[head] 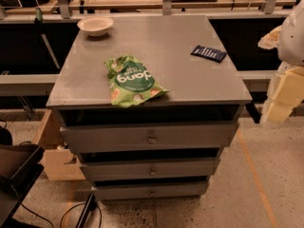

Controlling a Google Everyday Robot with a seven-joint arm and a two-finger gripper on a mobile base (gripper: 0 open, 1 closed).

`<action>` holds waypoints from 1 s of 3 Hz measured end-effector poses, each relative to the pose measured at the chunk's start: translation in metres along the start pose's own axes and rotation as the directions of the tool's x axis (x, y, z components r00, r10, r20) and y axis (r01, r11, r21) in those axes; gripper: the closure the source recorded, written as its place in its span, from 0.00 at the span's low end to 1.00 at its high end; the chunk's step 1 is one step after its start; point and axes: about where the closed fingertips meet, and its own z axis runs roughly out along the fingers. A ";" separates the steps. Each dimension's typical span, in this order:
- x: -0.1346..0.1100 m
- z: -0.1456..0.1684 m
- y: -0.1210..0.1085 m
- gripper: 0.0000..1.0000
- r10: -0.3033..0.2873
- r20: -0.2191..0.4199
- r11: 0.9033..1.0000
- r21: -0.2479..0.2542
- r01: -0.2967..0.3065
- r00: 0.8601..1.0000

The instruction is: Pick rxbar blueberry

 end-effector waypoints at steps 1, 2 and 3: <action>0.000 0.000 0.000 0.00 0.000 0.000 1.000 0.000 0.000 1.000; -0.002 0.002 -0.013 0.00 0.064 0.037 0.997 0.042 -0.065 0.997; -0.002 0.012 -0.042 0.00 0.142 0.162 0.983 0.095 -0.158 0.977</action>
Offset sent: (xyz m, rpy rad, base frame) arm 0.0371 -0.0071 0.0004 0.1209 -0.0983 -0.1712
